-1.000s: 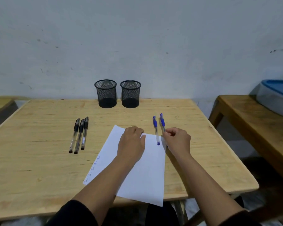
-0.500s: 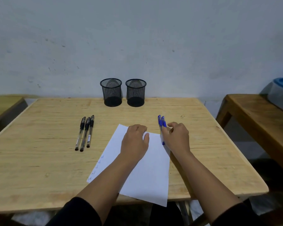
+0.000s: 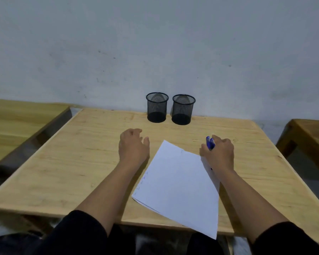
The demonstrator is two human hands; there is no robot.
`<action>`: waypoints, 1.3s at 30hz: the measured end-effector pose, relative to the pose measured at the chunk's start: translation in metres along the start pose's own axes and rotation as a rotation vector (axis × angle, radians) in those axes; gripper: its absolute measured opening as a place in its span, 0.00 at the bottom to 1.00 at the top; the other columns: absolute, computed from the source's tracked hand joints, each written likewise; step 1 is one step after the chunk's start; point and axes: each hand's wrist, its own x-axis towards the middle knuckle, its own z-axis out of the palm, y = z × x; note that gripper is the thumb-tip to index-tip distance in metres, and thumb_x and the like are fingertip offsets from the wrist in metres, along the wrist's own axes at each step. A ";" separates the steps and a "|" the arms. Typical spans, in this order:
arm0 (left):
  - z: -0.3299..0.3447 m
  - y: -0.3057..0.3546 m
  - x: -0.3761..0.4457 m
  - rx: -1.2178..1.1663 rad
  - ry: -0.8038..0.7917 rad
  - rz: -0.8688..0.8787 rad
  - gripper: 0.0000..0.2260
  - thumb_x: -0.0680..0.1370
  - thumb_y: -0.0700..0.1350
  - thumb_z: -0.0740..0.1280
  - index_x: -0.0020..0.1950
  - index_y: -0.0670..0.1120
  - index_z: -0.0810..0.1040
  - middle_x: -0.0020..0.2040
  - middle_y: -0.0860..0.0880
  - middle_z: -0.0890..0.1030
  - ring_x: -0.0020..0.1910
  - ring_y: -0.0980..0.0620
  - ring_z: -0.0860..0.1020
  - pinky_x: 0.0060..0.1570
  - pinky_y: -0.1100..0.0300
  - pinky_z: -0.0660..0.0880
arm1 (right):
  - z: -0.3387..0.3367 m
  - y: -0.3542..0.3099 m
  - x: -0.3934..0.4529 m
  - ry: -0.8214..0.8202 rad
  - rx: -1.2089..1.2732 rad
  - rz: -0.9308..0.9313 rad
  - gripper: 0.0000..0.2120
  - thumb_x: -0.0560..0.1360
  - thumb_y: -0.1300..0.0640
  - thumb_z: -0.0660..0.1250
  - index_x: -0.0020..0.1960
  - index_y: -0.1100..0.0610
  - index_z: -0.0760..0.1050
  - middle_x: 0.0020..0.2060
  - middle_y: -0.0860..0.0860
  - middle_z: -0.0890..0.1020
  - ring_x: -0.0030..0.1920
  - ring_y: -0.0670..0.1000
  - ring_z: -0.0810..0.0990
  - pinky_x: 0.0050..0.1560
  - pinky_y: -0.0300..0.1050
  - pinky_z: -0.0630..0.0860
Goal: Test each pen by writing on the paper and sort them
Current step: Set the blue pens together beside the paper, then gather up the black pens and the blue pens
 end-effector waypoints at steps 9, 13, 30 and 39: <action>0.008 -0.030 0.019 0.109 -0.123 -0.094 0.24 0.76 0.51 0.63 0.71 0.48 0.62 0.68 0.40 0.68 0.66 0.40 0.62 0.64 0.49 0.64 | 0.008 -0.005 0.013 -0.061 0.004 0.064 0.27 0.74 0.55 0.67 0.71 0.58 0.65 0.60 0.62 0.72 0.63 0.61 0.69 0.58 0.50 0.70; 0.016 -0.031 0.028 0.033 -0.123 -0.031 0.23 0.77 0.46 0.63 0.71 0.47 0.64 0.65 0.42 0.73 0.62 0.41 0.67 0.61 0.52 0.66 | 0.012 -0.005 0.018 -0.078 0.037 0.044 0.26 0.75 0.58 0.67 0.71 0.59 0.66 0.58 0.63 0.75 0.62 0.60 0.71 0.58 0.47 0.68; 0.023 -0.029 0.032 0.073 -0.124 0.241 0.22 0.76 0.45 0.64 0.70 0.52 0.66 0.51 0.40 0.78 0.50 0.43 0.75 0.44 0.57 0.69 | 0.012 -0.010 0.026 -0.157 -0.061 -0.109 0.13 0.73 0.63 0.66 0.57 0.63 0.78 0.49 0.60 0.81 0.41 0.54 0.75 0.39 0.43 0.70; 0.018 -0.025 0.030 0.119 -0.201 0.249 0.22 0.76 0.47 0.63 0.70 0.51 0.65 0.52 0.40 0.78 0.50 0.43 0.75 0.43 0.58 0.67 | 0.010 -0.008 0.026 -0.212 0.044 -0.065 0.20 0.73 0.60 0.68 0.64 0.57 0.74 0.49 0.56 0.82 0.43 0.50 0.74 0.42 0.39 0.68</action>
